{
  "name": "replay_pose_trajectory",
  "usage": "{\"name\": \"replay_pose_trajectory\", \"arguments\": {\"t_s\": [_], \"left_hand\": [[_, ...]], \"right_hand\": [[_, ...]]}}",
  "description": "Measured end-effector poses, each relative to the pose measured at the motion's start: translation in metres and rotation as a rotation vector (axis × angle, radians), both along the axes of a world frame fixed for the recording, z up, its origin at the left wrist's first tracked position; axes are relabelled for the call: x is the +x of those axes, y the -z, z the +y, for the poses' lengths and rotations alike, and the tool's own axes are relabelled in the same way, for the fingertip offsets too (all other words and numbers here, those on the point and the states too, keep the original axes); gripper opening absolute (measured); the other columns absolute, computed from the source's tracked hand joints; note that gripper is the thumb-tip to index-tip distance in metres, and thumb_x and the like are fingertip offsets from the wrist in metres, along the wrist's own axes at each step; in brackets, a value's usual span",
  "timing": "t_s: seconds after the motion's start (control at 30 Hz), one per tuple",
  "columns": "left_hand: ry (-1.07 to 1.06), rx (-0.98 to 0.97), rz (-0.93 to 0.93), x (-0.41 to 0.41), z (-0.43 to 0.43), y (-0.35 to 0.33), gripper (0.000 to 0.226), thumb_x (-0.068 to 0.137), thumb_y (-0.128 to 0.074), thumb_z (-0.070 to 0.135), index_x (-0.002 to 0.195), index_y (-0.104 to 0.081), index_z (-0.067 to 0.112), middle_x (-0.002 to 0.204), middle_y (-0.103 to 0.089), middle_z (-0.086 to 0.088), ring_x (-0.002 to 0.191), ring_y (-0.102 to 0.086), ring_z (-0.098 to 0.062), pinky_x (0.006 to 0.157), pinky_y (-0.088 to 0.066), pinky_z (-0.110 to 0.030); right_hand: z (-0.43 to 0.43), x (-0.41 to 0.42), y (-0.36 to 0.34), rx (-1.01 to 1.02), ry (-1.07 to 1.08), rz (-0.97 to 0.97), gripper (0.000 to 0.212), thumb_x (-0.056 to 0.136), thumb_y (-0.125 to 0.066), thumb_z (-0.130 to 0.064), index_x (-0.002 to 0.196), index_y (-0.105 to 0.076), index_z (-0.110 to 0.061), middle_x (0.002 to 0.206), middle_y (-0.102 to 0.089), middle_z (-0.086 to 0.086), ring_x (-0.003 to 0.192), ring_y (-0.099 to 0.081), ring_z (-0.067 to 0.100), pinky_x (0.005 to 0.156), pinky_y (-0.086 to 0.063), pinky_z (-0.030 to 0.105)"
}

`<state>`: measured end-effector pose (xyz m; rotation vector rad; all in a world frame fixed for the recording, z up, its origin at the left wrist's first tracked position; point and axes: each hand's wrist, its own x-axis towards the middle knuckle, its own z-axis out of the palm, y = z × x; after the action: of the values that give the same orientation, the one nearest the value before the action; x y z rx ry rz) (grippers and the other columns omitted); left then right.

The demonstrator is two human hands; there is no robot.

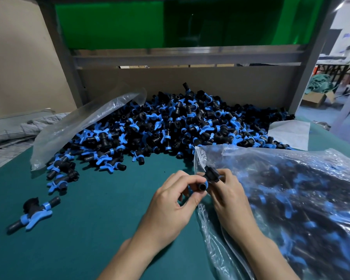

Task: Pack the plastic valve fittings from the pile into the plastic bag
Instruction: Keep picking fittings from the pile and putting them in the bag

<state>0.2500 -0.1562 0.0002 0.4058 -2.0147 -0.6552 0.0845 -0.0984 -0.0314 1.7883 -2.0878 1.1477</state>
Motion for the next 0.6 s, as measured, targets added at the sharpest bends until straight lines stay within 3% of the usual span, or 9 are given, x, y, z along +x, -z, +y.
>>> {"name": "replay_pose_trajectory", "arguments": {"t_s": [0.2, 0.33, 0.4, 0.6], "left_hand": [[-0.022, 0.001, -0.005, 0.002, 0.0, -0.002, 0.021, 0.091, -0.069, 0.021, 0.109, -0.066, 0.03, 0.093, -0.055, 0.023, 0.082, -0.055, -0.001, 0.075, -0.039, -0.01], [-0.04, 0.062, 0.046, 0.002, 0.0, -0.004, 0.017, 0.093, -0.066, 0.023, 0.107, -0.064, 0.032, 0.094, -0.058, 0.014, 0.085, -0.058, -0.007, 0.075, -0.041, -0.01], [-0.012, 0.241, 0.126, 0.002, -0.002, -0.004, 0.014, 0.094, -0.063, 0.026, 0.107, -0.063, 0.032, 0.098, -0.063, 0.009, 0.091, -0.062, -0.012, 0.077, -0.046, -0.015], [0.059, 1.141, 0.444, -0.003, -0.018, 0.003, 0.014, 0.101, -0.049, 0.012, 0.106, -0.063, 0.014, 0.101, -0.069, -0.004, 0.083, -0.066, -0.01, 0.067, -0.053, -0.026]], "right_hand": [[0.001, 0.001, 0.0, -0.004, 0.005, 0.002, 0.022, 0.093, -0.062, -0.015, 0.113, -0.067, -0.021, 0.112, -0.053, -0.001, 0.091, -0.053, 0.023, 0.075, -0.048, 0.043], [0.0, 0.003, -0.001, 0.003, 0.031, -0.017, 0.026, 0.097, -0.05, -0.035, 0.109, -0.066, -0.02, 0.112, -0.051, -0.004, 0.094, -0.052, 0.02, 0.079, -0.047, 0.041], [0.0, 0.004, -0.003, 0.003, 0.032, -0.031, 0.035, 0.098, -0.042, -0.046, 0.11, -0.067, -0.024, 0.111, -0.048, -0.008, 0.095, -0.051, 0.016, 0.082, -0.046, 0.038], [0.003, 0.009, -0.009, -0.093, -0.021, -0.095, 0.031, 0.098, -0.045, -0.052, 0.1, -0.065, -0.028, 0.112, -0.044, -0.013, 0.101, -0.053, 0.016, 0.083, -0.049, 0.042]]}}
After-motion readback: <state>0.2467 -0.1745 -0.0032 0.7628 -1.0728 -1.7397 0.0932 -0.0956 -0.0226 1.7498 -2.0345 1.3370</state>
